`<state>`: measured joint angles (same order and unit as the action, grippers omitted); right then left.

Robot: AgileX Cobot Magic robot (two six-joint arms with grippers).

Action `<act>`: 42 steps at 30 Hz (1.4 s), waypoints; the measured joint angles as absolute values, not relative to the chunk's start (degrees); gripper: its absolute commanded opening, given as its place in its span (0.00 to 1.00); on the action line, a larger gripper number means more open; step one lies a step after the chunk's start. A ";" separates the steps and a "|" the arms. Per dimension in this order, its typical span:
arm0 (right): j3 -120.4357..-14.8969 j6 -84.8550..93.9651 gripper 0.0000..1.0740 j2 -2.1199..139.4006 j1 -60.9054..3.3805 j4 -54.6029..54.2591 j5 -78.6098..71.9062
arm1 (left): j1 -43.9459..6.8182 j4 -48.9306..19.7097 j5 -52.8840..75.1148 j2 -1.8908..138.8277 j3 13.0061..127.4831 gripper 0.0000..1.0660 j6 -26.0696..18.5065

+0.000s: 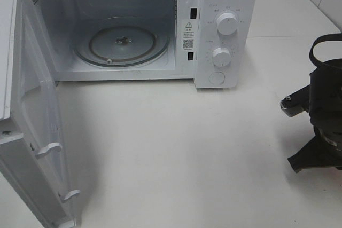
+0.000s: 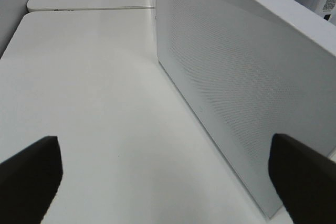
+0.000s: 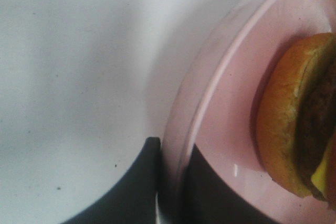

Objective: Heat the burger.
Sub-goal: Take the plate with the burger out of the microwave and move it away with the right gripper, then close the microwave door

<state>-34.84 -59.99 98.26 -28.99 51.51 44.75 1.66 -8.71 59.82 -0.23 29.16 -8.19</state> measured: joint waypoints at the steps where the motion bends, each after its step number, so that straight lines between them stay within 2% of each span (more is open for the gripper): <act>1: -34.84 -59.99 0.00 98.26 -28.99 51.51 44.75 | 1.66 -8.71 59.82 -0.23 29.16 0.94 -8.19; 5: -34.89 -63.31 0.03 100.78 -28.25 53.17 43.26 | 1.66 -8.71 59.82 -0.23 29.16 0.94 -8.19; 10: -34.89 -65.43 0.13 102.79 -28.25 54.37 43.03 | 1.66 -8.71 59.82 -0.23 29.16 0.94 -8.19; 11: -34.89 -65.43 0.19 102.96 -28.25 54.72 43.20 | 1.66 -8.71 59.82 -0.23 29.16 0.94 -8.19; 13: -34.89 -65.43 0.22 102.96 -28.25 54.72 43.43 | 1.66 -8.71 59.82 -0.23 29.16 0.94 -8.19; 14: -34.89 -65.43 0.29 102.96 -28.25 54.55 43.54 | 1.66 -8.71 59.82 -0.23 29.16 0.94 -8.19; 15: -34.89 -65.43 0.29 102.96 -28.25 54.55 43.54 | 1.66 -8.71 59.82 -0.23 29.16 0.94 -8.19; 17: -35.18 -65.32 0.38 102.96 -28.25 53.57 43.66 | 1.66 -8.71 59.82 -0.23 29.16 0.94 -8.19; 20: -36.44 -63.43 0.42 102.90 -28.25 51.39 43.77 | 1.66 -8.71 59.82 -0.23 29.16 0.94 -8.19; 24: -37.36 -59.76 0.42 101.13 -28.25 48.30 43.77 | 1.66 -8.71 59.82 -0.23 29.16 0.94 -8.19; 34: -40.51 -42.00 0.44 84.51 -28.25 36.21 43.26 | 1.66 -8.71 59.82 -0.23 29.16 0.94 -8.19; 37: -40.85 -35.64 0.50 78.55 -28.25 31.46 42.23 | 1.66 -8.71 59.82 -0.23 29.16 0.94 -8.19; 38: -40.91 -30.88 0.57 74.37 -28.25 28.07 41.37 | 1.66 -8.71 59.82 -0.23 29.16 0.94 -8.19; 39: -40.91 -30.88 0.57 74.37 -28.25 28.07 41.37 | 1.66 -8.71 59.82 -0.23 29.16 0.94 -8.19; 40: -40.91 -26.93 0.64 70.76 -28.25 25.10 40.91 | 1.66 -8.71 59.82 -0.23 29.16 0.94 -8.19; 41: -40.91 -24.98 0.67 69.27 -28.25 23.84 40.79 | 1.66 -8.71 59.82 -0.23 29.16 0.94 -8.19; 42: -40.91 -24.98 0.67 69.27 -28.25 23.84 40.79 | 1.66 -8.71 59.82 -0.23 29.16 0.94 -8.19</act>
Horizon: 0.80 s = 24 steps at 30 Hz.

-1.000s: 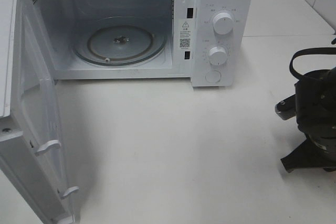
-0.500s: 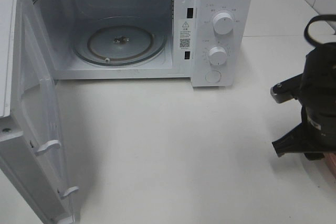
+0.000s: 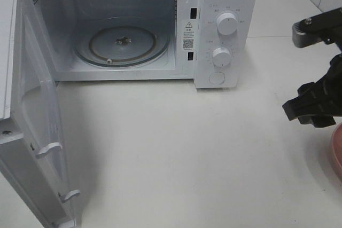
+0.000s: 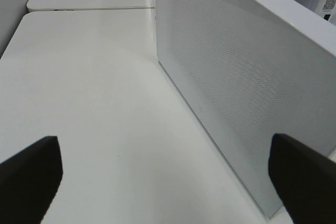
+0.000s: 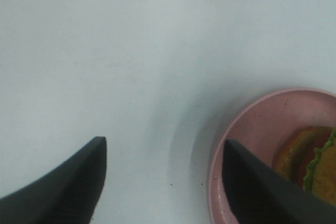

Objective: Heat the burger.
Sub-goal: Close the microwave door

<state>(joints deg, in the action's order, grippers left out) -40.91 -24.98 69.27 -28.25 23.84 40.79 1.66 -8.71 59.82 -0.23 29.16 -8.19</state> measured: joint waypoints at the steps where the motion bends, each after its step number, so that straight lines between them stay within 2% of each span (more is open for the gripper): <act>1: -40.91 -22.12 0.74 65.66 -28.25 20.51 40.79 | 1.66 -8.71 59.82 -0.23 29.16 0.94 -8.19; 4: -40.91 -18.45 0.77 60.85 -28.25 15.87 41.83 | 1.66 -8.71 59.82 -0.23 29.16 0.94 -8.19; 8: -40.91 -14.78 0.73 53.34 -28.25 12.03 46.12 | 1.66 -8.71 59.82 -0.23 29.16 0.94 -8.19; 24: -40.62 -14.50 0.71 37.13 -28.25 11.92 58.67 | 1.66 -8.71 59.82 -0.23 29.16 0.94 -8.19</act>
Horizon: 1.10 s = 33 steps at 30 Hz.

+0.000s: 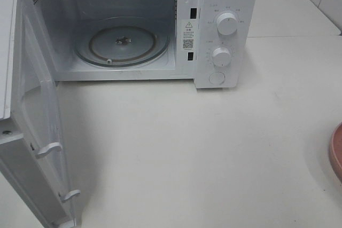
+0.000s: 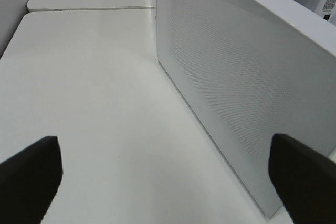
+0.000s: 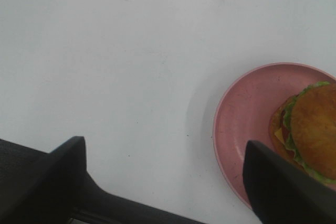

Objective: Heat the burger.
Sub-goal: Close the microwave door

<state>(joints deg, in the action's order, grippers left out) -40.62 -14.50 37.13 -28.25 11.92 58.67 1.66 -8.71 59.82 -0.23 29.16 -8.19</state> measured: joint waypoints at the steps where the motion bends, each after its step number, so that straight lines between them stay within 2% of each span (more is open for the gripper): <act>1: -40.62 -14.50 0.71 37.13 -28.25 11.92 58.67 | 1.66 -8.71 59.82 -0.23 29.16 0.94 -8.19; 7: -36.04 -14.38 0.71 27.67 -27.90 11.97 58.84 | 1.66 -8.71 59.82 -0.23 29.16 0.94 -8.19; 10: -33.23 -13.29 0.71 24.12 -25.61 11.92 58.33 | 1.66 -8.71 59.82 -0.23 29.16 0.94 -8.19; 16: -30.08 -10.66 0.71 16.04 -16.84 11.92 57.18 | 1.66 -8.71 59.82 -0.23 29.16 0.94 -8.19; 22: -29.85 -10.20 0.71 9.63 -10.94 10.31 57.24 | 1.66 -8.71 59.82 -0.23 29.16 0.94 -8.19; 33: -29.34 -8.42 0.71 -0.23 -3.44 6.07 57.35 | 1.66 -8.71 59.82 -0.23 29.16 0.94 -8.19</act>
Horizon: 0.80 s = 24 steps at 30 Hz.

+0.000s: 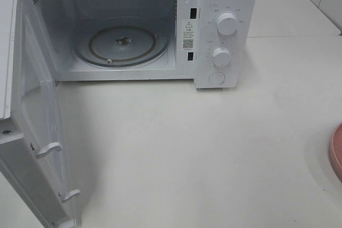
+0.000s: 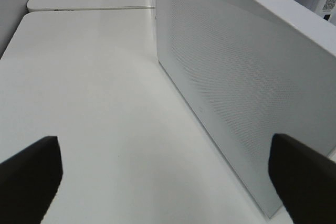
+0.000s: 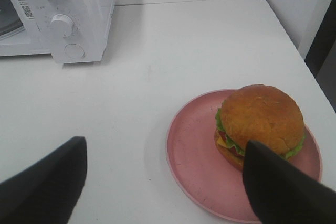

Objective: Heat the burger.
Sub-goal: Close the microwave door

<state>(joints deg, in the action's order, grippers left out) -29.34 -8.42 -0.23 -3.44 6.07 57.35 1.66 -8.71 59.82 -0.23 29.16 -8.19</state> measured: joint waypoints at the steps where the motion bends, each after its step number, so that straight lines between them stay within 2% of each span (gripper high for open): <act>1: -29.34 -8.37 0.71 -0.23 -3.38 5.90 57.35 | 1.66 -8.71 59.82 -0.23 29.16 0.94 -8.19; 24: -29.22 -8.02 0.71 -0.23 -3.09 5.90 57.35 | 1.66 -8.71 59.82 -0.23 29.16 0.94 -8.19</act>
